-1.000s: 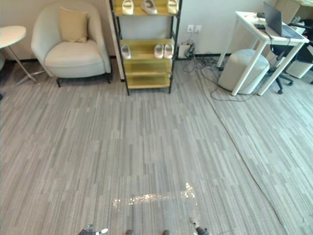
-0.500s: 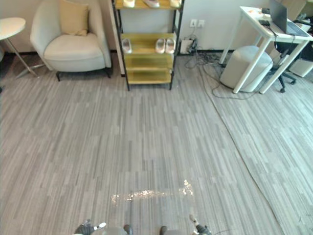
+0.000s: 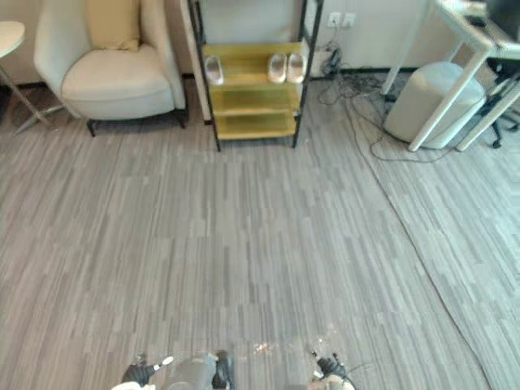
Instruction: Organize the slippers on the shoe rack
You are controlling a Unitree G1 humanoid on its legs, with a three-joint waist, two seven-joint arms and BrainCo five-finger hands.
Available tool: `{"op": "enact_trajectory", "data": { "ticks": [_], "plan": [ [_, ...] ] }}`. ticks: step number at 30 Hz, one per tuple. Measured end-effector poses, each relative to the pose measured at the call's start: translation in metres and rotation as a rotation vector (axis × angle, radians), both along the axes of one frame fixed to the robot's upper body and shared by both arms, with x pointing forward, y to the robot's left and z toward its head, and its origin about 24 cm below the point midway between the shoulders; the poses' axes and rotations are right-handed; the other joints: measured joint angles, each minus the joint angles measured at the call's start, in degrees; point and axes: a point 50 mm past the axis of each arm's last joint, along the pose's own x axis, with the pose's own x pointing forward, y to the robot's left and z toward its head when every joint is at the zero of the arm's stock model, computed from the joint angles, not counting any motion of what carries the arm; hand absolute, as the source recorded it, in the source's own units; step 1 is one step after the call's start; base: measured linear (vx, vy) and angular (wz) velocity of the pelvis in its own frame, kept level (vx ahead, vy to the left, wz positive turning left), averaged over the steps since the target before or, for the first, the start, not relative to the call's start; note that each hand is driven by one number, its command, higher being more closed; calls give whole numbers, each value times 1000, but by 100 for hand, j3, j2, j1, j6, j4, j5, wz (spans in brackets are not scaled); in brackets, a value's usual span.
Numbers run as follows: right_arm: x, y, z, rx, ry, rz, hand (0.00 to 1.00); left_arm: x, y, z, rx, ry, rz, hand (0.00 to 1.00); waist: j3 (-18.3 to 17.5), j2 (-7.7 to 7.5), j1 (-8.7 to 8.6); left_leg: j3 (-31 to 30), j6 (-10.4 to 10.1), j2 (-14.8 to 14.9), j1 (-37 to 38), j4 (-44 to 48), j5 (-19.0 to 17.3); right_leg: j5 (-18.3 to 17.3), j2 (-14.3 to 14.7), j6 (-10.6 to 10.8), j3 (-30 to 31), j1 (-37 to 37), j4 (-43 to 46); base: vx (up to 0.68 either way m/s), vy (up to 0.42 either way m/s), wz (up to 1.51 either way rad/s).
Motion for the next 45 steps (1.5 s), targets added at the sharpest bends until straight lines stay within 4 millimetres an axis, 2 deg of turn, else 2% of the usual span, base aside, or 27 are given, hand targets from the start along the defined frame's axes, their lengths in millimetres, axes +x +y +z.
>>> {"op": "enact_trajectory", "data": {
  "ticks": [3, 5, 7, 8, 9, 13, 14, 16, 18, 21, 23, 24, 26, 27, 28, 29, 30, 31, 32, 34, 35, 37, 38, 40, 41, 44, 45],
  "plan": [
    [6, 0, 2, -10, -13, 27, 0, 20, -12, 3, -21, -42, -37, 0, 9, 13, -57, -14, -43, 40, 940, -686, -49, -330, -109, -532, -1004, -805, 119, 459, 8, 3],
    [8, -1, 3, -27, -12, 52, 0, 30, -28, 3, -56, -63, -66, 0, 18, 44, -124, -12, -46, 142, 1316, -969, -47, -357, 22, -644, -1386, -1074, -843, 439, -61, 8],
    [13, -2, 3, -31, -14, 62, 0, 35, -37, 3, -70, -66, -108, 0, 25, 59, -256, -102, -48, 218, 1525, -1175, -46, -17, 242, -703, -1371, -1298, -2139, 459, -146, 31],
    [14, -3, 3, -33, -10, 65, 0, 37, -42, 2, -68, -59, -148, 0, 30, 34, -343, -193, -143, 214, 1694, -1341, -16, 589, 401, -758, -1215, -1306, -3236, 627, -259, 44],
    [9, -6, 1, -35, 19, 75, 0, 37, -44, 1, -71, -48, -159, 0, 26, 17, -397, -399, -273, 214, 1879, -1404, -1, 1633, 525, -888, -997, -1206, -3691, 632, -251, 34],
    [18, -21, 4, -79, 22, 91, 0, 38, -55, -1, -95, -43, -157, 0, 136, 466, -357, -947, -948, 584, 1848, -900, 411, 1041, 815, -1182, -1172, -984, -3302, 469, -207, 3],
    [17, -21, 4, -81, 22, 88, 0, 37, -55, -1, -99, -44, -143, 0, 159, 505, -377, -1056, -937, 679, 1661, -251, 572, 863, 877, -1202, -1251, -779, -3307, 471, -251, 22],
    [14, -14, 2, -78, 32, 128, 0, 38, -54, 1, -109, -69, -101, 0, 260, 506, -305, -1219, -784, 1100, 598, 2612, 1451, 540, 1009, -1303, -1280, 123, -3626, 502, -195, 9],
    [16, -9, 2, -74, 29, 152, 0, 43, -52, 4, -107, -99, -98, 0, 276, 491, -226, -980, -576, 1287, -75, 3511, 932, 230, 1092, -1366, -1177, 641, -3776, 317, -52, -19],
    [17, -7, 2, -69, 27, 154, 0, 47, -51, 8, -101, -136, -96, 0, 277, 481, -191, -512, -494, 1271, -883, 3048, 521, 49, 1085, -1245, -1098, 1172, -4104, 369, 1, -14],
    [14, -7, 2, -66, 31, 137, 0, 49, -51, 10, -98, -148, -95, 0, 279, 468, -131, -191, -497, 1114, -1083, 1992, 454, -9, 1029, -1147, -1034, 1420, -4314, 437, 102, -16],
    [12, -8, 1, -63, 38, 126, 0, 49, -51, 10, -97, -151, -97, 0, 282, 455, -112, -141, -542, 797, -1134, 728, 597, -86, 935, -1015, -1022, 1627, -4468, 488, 169, -13],
    [8, -6, -1, -50, 53, 108, 0, 50, -50, 10, -94, -151, -100, 0, 257, 292, 65, -215, -227, 283, -890, -543, 1752, -203, 714, -764, -780, 1880, -4604, 530, 202, -31],
    [8, -2, -2, -39, 55, 107, 0, 49, -45, 10, -83, -145, -101, 0, 181, 223, 68, -159, -158, 182, -788, -617, 1774, -175, 651, -742, -701, 1947, -4718, 604, 174, -18],
    [9, 6, -3, -17, 52, 113, 0, 48, -39, 9, -70, -135, -97, 0, 193, 129, -17, -123, 187, 224, -850, -185, 1571, 159, 577, -604, -608, 2146, -5009, 472, 128, -11],
    [11, 12, -3, 0, 43, 107, 0, 46, -31, 9, -55, -131, -83, 0, 224, 105, 109, -106, 317, 320, -1221, 702, 1308, 315, 606, -560, -402, 2253, -5025, 681, 273, -6],
    [7, 14, -5, 7, 54, 99, 0, 44, -27, 10, -58, -136, -47, 0, 70, -11, 123, -241, 216, 198, -1346, 612, 963, 192, 512, -395, -279, 2287, -4772, 380, 226, -15],
    [1, 6, -5, -12, 64, 98, 0, 40, -32, 7, -70, -114, -58, 0, -6, 101, 92, -273, 272, 157, -1138, 125, 1020, -31, 537, -189, -245, 2118, -4088, 404, 262, 6],
    [0, 9, -6, -8, 67, 103, 0, 39, -29, 6, -65, -106, -58, 0, -27, -25, 66, -190, 221, 47, -1012, 131, 903, -114, 375, -109, -224, 1876, -3401, 287, 150, 2],
    [1, 9, -5, -8, 59, 108, 0, 37, -27, 5, -52, -85, -90, 0, 0, -105, 19, -228, 164, -213, -500, -55, 613, 156, 89, 135, -99, 834, -944, 488, 163, 7],
    [1, 5, -4, -18, 58, 109, 0, 34, -27, 3, -53, -65, -95, 0, 23, -81, -36, -239, 123, -279, -106, -219, 499, 38, 54, 12, -210, 476, -230, 480, 130, 14],
    [0, 1, -4, -30, 60, 111, 0, 33, -31, 2, -57, -52, -120, 0, 80, 7, -70, -325, 121, -314, 429, -544, 471, -166, 31, -244, -638, 183, -74, 436, 88, 30],
    [-2, -2, -4, -37, 64, 108, 0, 36, -36, 3, -64, -60, -136, 0, 99, 39, -86, -420, 117, -323, 845, -887, 474, -342, 46, -499, -1095, -76, -401, 562, 66, 44],
    [0, -3, -3, -40, 54, 106, 0, 37, -40, 2, -71, -58, -151, 0, 99, 35, -96, -560, 85, -315, 1200, -1200, 459, -382, 104, -598, -1488, -442, -1230, 453, -3, 44],
    [4, -4, -2, -42, 42, 104, 0, 38, -43, 2, -77, -54, -169, 0, 101, 42, -147, -715, -1, -288, 1375, -1369, 409, -202, 210, -665, -1575, -700, -2113, 466, -85, 54],
    [8, -2, -1, -36, 34, 108, 0, 34, -41, 0, -74, -41, -165, 0, 124, 18, -238, -1000, -284, -210, 1790, -1604, 241, 1082, 532, -868, -1388, -775, -3903, 485, -155, 54],
    [7, -7, -1, -47, 36, 102, 0, 30, -42, -2, -78, -24, -156, 0, 116, 80, -300, -1203, -419, -58, 2019, -1624, 149, 1581, 687, -1158, -1285, -596, -3980, 682, -269, 39]
  ]
}}
